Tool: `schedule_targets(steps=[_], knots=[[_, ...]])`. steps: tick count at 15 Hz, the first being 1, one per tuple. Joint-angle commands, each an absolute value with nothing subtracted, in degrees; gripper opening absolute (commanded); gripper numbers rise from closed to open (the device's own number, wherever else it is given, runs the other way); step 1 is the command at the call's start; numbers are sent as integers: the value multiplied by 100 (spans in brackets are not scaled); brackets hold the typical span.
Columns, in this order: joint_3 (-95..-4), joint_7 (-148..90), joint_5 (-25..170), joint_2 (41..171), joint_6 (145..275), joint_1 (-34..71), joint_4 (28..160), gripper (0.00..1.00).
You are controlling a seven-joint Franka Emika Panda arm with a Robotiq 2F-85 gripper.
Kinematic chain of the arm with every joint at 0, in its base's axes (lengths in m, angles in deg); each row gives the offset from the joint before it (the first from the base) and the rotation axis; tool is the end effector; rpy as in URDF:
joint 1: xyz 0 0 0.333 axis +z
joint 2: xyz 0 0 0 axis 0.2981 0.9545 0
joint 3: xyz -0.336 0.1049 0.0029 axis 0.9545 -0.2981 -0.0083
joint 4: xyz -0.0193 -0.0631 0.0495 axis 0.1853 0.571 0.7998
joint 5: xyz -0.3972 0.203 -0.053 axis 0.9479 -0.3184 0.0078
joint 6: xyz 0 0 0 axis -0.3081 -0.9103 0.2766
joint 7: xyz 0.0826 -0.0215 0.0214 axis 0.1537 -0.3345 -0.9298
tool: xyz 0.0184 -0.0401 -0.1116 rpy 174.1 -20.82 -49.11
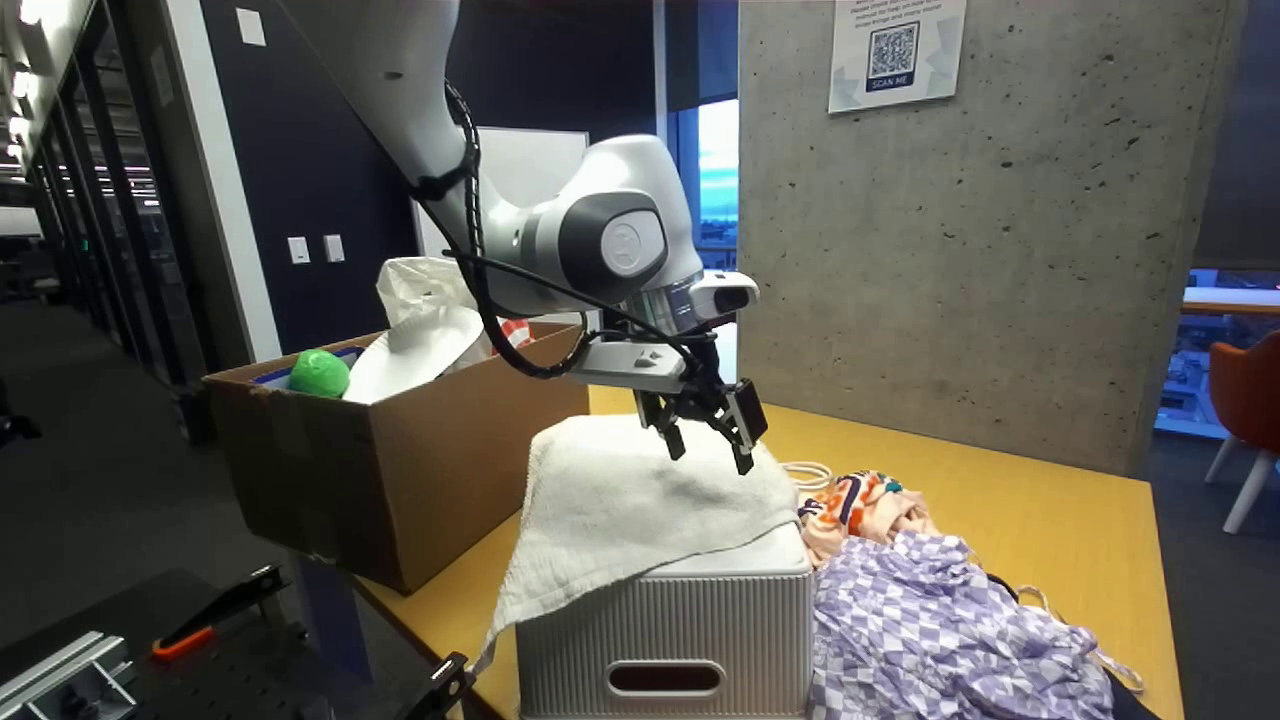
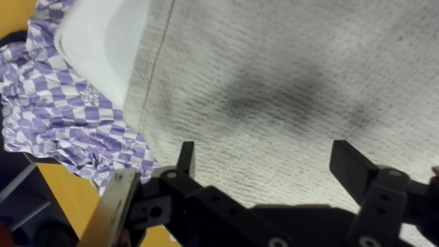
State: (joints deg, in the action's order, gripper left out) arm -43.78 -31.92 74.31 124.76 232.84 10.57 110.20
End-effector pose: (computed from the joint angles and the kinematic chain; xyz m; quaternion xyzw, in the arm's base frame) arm 0.6856 -0.1888 0.1727 0.9864 -0.0944 0.1069 0.0811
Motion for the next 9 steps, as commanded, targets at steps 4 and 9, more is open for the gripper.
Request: schedule_targets(steps=[4,9], knots=[[-4707,-3293,7289,12853,23186,1053,10529,100],[-4855,-3316,7253,12995,23217,1058,10486,100]])
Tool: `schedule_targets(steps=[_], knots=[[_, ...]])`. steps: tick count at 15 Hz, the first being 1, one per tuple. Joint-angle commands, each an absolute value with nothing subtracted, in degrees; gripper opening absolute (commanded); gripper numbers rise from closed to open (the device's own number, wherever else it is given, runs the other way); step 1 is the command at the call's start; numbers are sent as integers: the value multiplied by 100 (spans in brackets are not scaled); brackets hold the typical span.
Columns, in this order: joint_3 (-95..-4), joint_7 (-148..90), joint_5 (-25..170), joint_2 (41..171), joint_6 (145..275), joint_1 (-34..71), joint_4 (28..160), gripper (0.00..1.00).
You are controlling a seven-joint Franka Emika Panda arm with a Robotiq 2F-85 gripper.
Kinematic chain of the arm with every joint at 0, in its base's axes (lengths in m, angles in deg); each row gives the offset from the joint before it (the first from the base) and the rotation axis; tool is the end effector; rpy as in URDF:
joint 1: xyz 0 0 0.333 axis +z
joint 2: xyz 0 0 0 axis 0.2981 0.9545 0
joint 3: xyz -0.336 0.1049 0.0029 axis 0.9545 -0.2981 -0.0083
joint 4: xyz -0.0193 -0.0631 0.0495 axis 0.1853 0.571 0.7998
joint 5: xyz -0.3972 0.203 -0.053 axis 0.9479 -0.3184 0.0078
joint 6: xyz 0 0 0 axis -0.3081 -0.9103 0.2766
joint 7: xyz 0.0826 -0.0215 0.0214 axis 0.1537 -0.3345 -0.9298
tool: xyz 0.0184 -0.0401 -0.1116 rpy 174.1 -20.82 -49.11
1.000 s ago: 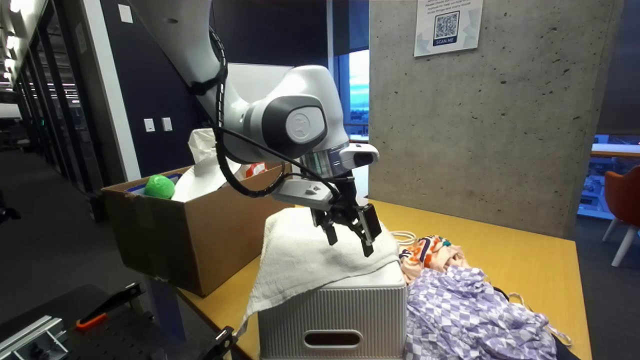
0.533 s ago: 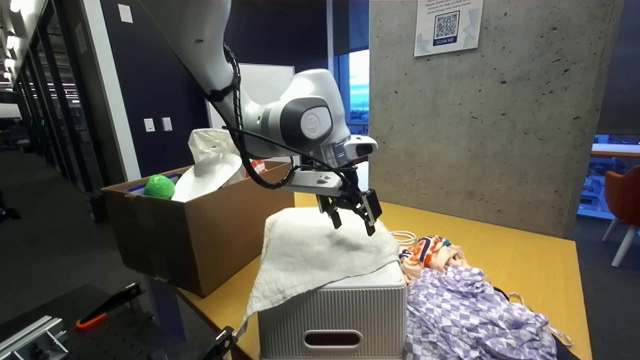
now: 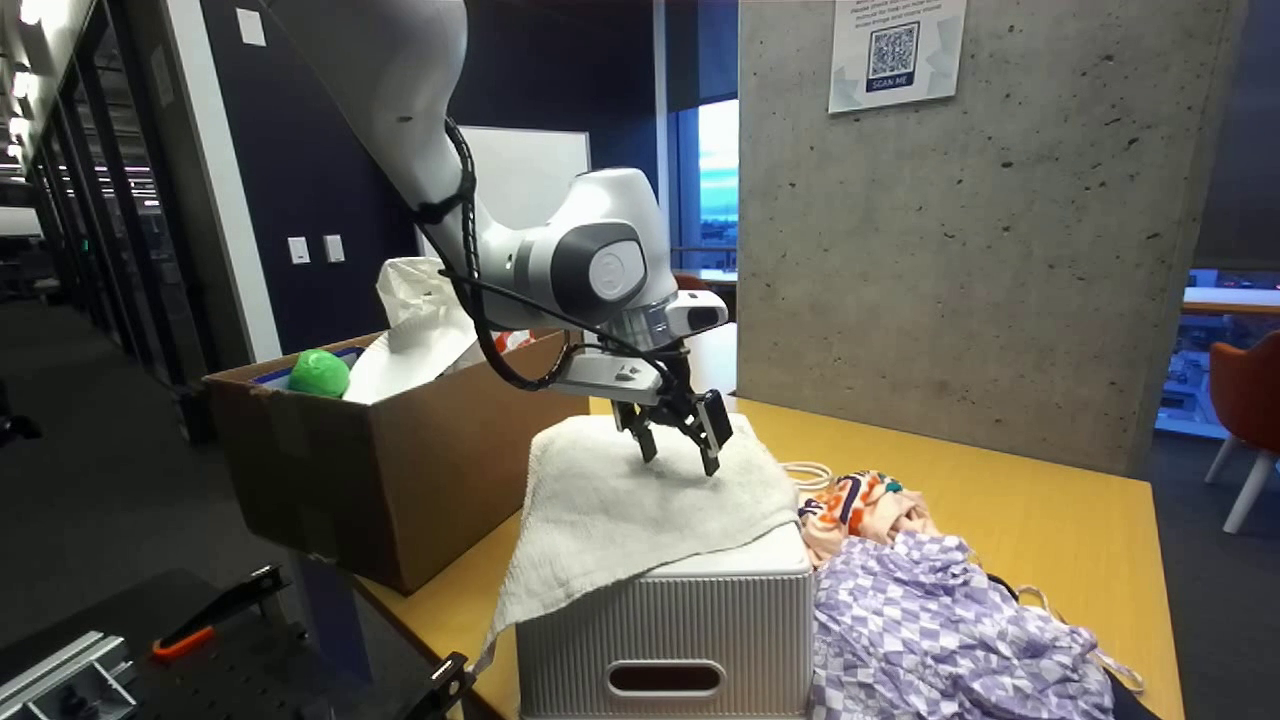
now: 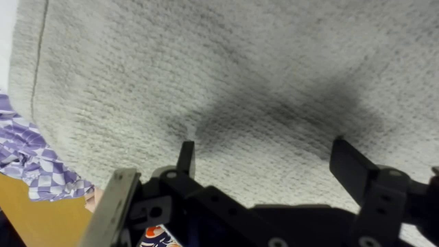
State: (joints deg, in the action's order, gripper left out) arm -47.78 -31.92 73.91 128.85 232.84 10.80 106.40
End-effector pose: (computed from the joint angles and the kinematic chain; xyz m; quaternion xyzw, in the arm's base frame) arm 0.7107 -0.1424 0.1474 0.9902 -0.0674 0.1073 0.0582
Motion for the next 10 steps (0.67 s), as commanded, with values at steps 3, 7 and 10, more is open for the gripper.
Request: schedule_targets(steps=[3,7,10], knots=[[-4914,-3336,7155,13019,23312,979,10601,100],[-4954,-3351,7019,12993,23383,922,10761,100],[-4935,-3358,7009,12948,23437,901,10859,100]])
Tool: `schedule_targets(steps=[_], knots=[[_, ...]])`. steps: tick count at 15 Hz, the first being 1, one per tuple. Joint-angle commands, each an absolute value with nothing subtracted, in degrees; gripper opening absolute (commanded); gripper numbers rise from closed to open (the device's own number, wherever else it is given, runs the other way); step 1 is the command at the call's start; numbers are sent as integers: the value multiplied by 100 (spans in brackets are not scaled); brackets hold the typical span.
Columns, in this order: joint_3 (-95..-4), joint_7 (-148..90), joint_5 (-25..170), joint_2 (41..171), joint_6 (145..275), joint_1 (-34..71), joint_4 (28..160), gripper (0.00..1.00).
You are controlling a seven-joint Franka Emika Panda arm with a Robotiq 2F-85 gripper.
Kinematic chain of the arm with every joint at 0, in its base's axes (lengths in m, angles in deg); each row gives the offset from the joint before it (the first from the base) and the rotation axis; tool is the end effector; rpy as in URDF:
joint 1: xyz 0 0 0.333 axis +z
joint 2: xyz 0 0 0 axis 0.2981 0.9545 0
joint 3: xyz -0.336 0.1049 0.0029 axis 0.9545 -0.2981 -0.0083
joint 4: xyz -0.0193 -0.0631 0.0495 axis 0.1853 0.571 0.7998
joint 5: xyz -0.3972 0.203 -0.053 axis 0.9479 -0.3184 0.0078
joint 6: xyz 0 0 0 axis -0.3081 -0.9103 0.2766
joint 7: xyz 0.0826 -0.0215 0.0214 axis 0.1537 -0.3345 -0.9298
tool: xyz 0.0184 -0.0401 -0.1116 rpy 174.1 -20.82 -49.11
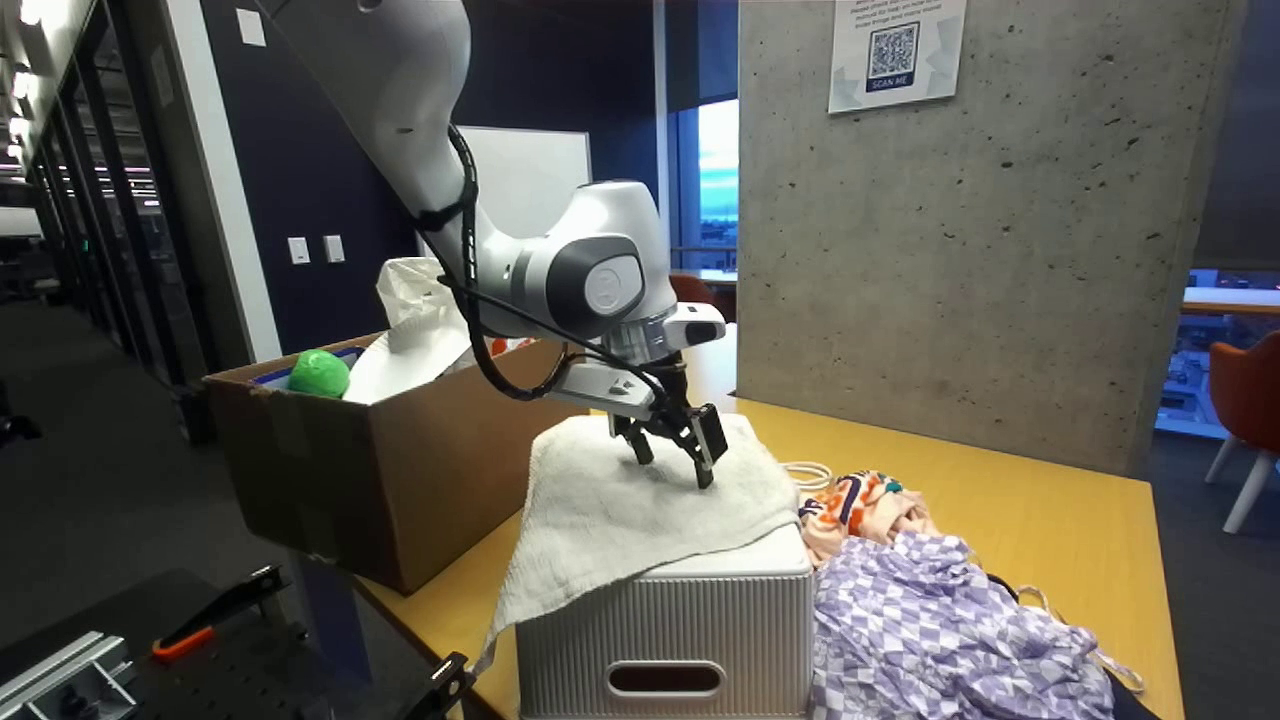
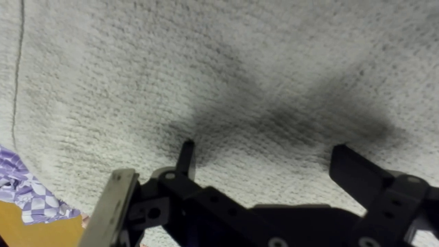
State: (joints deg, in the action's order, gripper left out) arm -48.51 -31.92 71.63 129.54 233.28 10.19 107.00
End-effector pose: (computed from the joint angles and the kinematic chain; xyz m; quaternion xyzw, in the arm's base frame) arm 0.7048 -0.1420 0.1347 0.9902 -0.0853 0.1014 0.0440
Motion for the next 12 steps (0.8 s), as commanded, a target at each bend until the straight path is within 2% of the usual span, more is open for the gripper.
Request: schedule_targets(steps=[1,12], knots=[[-4902,-3358,7033,12944,23433,907,10869,100],[-4711,-3347,7106,12887,23384,775,11036,100]])
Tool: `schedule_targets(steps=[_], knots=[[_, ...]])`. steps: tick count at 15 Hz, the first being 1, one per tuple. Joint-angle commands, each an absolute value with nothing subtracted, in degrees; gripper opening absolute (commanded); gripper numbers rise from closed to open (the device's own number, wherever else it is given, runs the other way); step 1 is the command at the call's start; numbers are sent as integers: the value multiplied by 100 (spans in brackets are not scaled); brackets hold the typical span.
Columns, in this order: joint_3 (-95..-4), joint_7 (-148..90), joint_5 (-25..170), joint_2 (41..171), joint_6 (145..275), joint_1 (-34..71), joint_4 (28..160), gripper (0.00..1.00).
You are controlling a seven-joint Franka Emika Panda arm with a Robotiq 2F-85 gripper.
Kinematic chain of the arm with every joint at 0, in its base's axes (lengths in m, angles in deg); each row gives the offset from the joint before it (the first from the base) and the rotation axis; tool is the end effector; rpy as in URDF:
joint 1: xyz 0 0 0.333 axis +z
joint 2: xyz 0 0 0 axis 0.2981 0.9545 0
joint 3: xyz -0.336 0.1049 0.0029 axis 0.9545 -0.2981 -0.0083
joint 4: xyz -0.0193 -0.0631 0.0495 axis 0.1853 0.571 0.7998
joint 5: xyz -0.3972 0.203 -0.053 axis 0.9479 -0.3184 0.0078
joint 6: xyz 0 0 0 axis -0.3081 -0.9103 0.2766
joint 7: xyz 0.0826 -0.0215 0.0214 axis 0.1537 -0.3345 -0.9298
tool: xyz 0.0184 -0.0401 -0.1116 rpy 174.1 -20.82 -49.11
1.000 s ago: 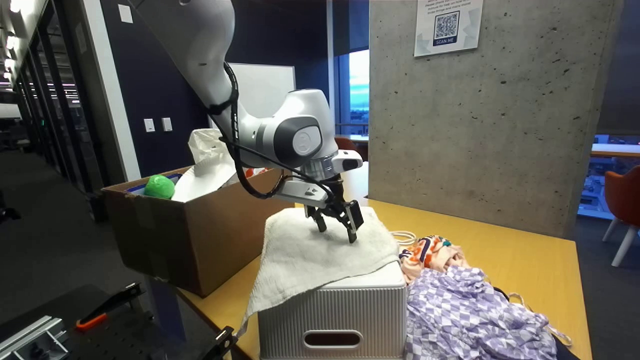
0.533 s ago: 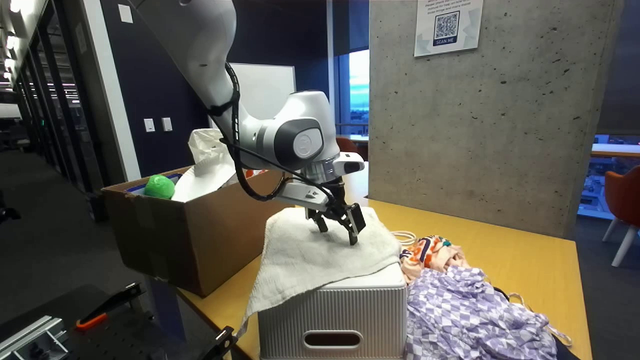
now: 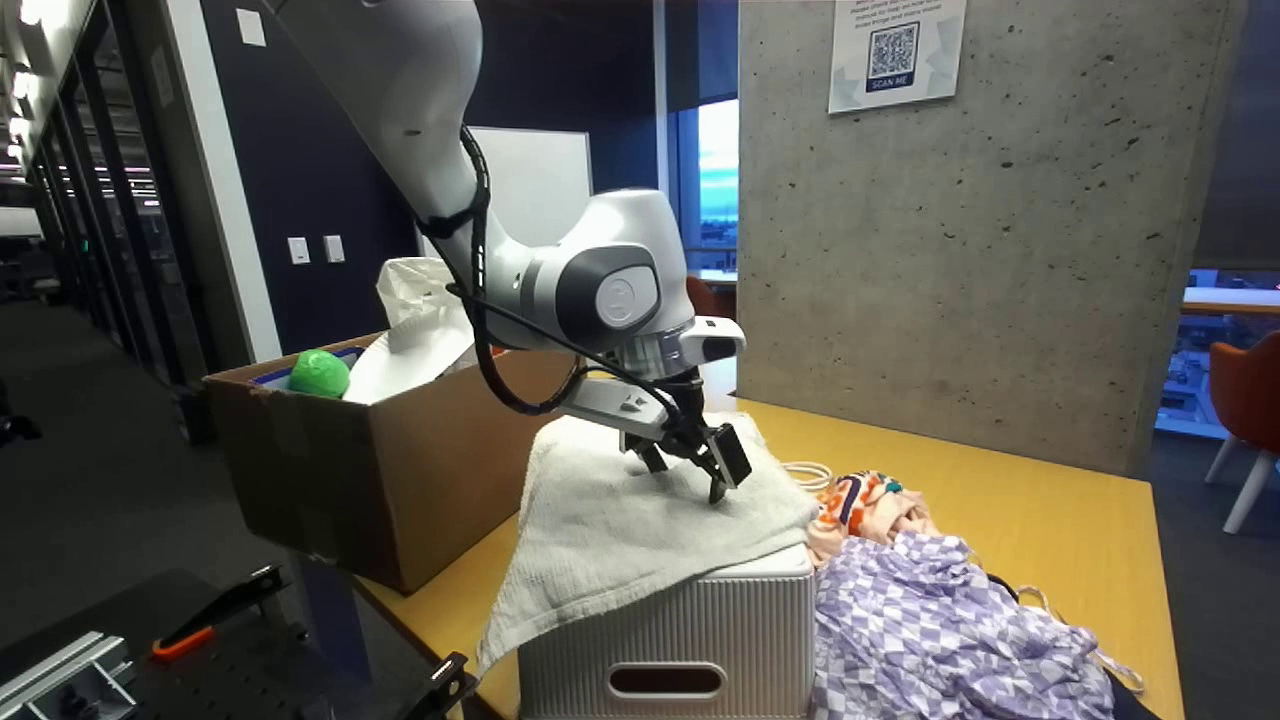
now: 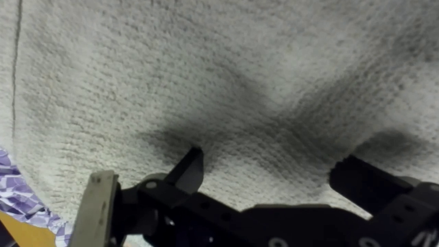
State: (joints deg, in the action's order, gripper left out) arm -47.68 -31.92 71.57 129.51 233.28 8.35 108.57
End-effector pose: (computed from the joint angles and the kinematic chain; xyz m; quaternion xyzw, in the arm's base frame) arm 0.6864 -0.1722 0.1240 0.9892 -0.1071 0.0870 0.0490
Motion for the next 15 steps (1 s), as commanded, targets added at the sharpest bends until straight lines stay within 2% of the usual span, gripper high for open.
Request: schedule_targets(steps=[1,15], knots=[[-4688,-3347,7116,12883,23376,775,11032,100],[-4271,-3323,7252,12777,23278,786,11000,100]])
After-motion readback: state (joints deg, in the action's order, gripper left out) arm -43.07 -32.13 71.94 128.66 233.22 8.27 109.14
